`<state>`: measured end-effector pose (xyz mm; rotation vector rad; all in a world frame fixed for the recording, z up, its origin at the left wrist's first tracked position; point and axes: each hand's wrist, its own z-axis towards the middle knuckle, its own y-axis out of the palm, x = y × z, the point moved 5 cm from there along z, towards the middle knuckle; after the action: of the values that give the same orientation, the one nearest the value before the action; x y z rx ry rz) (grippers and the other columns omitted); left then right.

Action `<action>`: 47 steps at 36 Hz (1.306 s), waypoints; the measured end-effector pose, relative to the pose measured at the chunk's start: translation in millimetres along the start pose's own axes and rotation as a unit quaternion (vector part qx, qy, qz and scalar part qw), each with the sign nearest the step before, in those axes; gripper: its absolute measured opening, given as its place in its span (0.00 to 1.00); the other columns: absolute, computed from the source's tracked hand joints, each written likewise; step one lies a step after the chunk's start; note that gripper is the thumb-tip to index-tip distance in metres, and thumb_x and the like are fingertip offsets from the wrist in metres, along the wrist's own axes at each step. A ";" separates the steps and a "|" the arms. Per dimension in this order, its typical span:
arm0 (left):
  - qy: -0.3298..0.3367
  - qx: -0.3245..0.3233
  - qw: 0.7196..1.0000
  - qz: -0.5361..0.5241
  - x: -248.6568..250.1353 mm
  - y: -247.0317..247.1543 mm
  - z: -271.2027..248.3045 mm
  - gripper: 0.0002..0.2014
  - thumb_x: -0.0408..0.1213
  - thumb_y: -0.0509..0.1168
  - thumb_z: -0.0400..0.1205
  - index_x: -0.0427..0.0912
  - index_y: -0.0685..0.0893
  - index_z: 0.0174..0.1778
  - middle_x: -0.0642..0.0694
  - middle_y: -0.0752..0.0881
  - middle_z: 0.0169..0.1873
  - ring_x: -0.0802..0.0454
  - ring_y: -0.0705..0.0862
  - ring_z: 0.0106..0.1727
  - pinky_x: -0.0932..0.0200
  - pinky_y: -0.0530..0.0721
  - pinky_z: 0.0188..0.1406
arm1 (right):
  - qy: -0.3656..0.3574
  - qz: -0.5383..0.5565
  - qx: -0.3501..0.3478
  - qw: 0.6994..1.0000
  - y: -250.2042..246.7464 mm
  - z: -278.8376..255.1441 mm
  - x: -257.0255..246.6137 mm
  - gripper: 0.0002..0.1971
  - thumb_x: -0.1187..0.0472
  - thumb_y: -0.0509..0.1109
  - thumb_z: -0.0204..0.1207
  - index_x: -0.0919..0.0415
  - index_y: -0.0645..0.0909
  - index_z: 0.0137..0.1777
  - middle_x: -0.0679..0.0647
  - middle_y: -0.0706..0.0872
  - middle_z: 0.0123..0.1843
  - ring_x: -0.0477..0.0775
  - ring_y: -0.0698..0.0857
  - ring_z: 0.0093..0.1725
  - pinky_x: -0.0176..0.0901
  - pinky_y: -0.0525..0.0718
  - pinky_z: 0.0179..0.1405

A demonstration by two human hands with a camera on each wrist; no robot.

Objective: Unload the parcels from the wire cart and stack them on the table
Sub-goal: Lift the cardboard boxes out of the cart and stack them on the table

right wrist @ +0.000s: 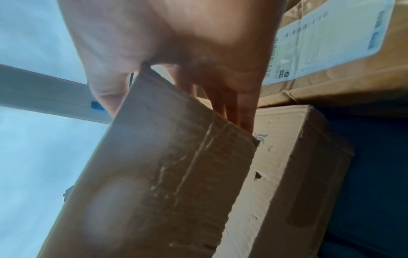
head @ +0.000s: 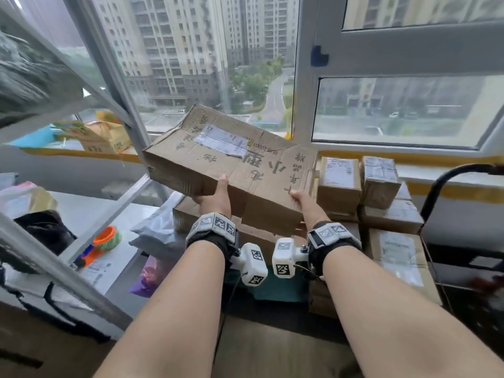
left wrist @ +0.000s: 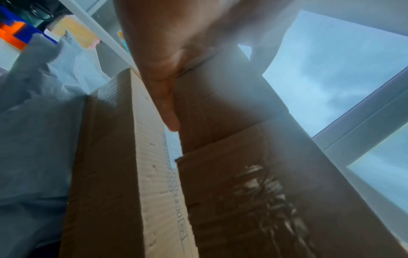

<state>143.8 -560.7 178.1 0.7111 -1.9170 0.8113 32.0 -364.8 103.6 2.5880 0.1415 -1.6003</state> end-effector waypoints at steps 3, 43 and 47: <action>-0.004 0.006 1.000 0.018 -9.0 7.3 13.4 0.49 0.66 0.60 0.77 0.36 0.48 0.83 0.35 0.66 0.77 0.37 0.67 0.77 0.46 0.62 0.75 | 0.003 -0.040 0.007 0.999 2.8 11.8 2.7 0.45 0.30 0.70 0.44 0.55 0.84 0.61 0.54 0.90 0.54 0.57 0.88 0.54 0.56 0.81 0.65; 0.428 0.049 0.785 0.445 -0.5 28.9 -19.3 0.26 0.46 0.56 0.83 0.41 0.62 0.75 0.41 0.62 0.74 0.43 0.61 0.76 0.47 0.62 0.77 | -0.004 -0.215 0.199 0.956 -30.4 -33.1 -9.7 0.21 0.59 0.67 0.78 0.67 0.77 0.70 0.63 0.83 0.65 0.64 0.82 0.63 0.50 0.78 0.54; 0.477 0.012 0.739 0.476 -6.7 43.0 -34.7 0.26 0.45 0.55 0.84 0.44 0.59 0.78 0.43 0.59 0.78 0.43 0.56 0.79 0.46 0.55 0.79 | -0.026 -0.263 0.202 0.943 -38.6 -48.5 -8.6 0.21 0.57 0.67 0.77 0.67 0.79 0.67 0.62 0.84 0.63 0.63 0.83 0.61 0.48 0.79 0.53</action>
<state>132.5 -506.4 174.3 -0.7316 -1.1630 1.4363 66.2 -320.4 131.6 2.9858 0.6099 -2.0521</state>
